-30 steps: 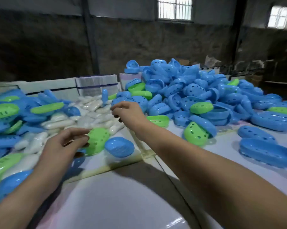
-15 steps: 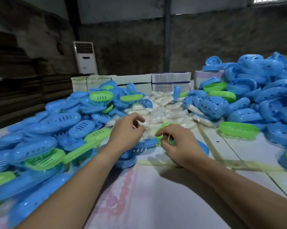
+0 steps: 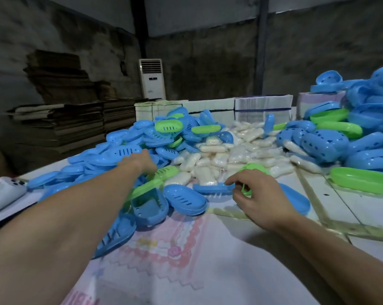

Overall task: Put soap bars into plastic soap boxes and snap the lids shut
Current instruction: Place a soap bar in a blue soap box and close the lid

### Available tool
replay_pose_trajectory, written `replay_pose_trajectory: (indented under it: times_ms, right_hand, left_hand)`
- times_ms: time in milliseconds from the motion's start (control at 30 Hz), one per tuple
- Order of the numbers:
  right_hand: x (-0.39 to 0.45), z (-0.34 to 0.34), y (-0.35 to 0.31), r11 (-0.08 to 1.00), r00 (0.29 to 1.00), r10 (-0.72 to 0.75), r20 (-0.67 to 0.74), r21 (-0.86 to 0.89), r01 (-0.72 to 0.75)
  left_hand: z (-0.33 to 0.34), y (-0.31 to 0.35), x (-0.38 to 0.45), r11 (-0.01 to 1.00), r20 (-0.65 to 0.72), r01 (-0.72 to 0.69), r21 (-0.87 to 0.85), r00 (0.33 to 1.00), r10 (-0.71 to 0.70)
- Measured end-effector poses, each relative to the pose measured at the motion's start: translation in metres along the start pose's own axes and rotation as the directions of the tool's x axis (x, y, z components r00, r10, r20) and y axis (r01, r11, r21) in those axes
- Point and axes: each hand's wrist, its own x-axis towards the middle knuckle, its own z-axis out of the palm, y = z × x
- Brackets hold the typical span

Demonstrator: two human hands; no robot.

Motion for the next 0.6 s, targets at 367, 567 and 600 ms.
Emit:
replay_pose_trajectory:
  times_ms: [367, 567, 600]
  right_hand:
    - [0.002, 0.001, 0.007, 0.997, 0.997, 0.072, 0.025, 0.029, -0.073]
    - [0.004, -0.002, 0.018, 0.981, 0.982, 0.191, -0.006, 0.044, -0.191]
    - [0.004, -0.002, 0.02, 0.978, 0.979, 0.205, -0.006, 0.028, -0.205]
  left_hand:
    - [-0.009, 0.04, -0.016, 0.661, 0.001, -0.083, -0.746, 0.992, 0.126]
    - [-0.009, 0.094, -0.088, -0.054, 0.102, 0.137, -0.989, 0.903, 0.417]
    - [-0.005, 0.101, -0.099, -0.098, 0.104, 0.166, -0.981, 0.884, 0.456]
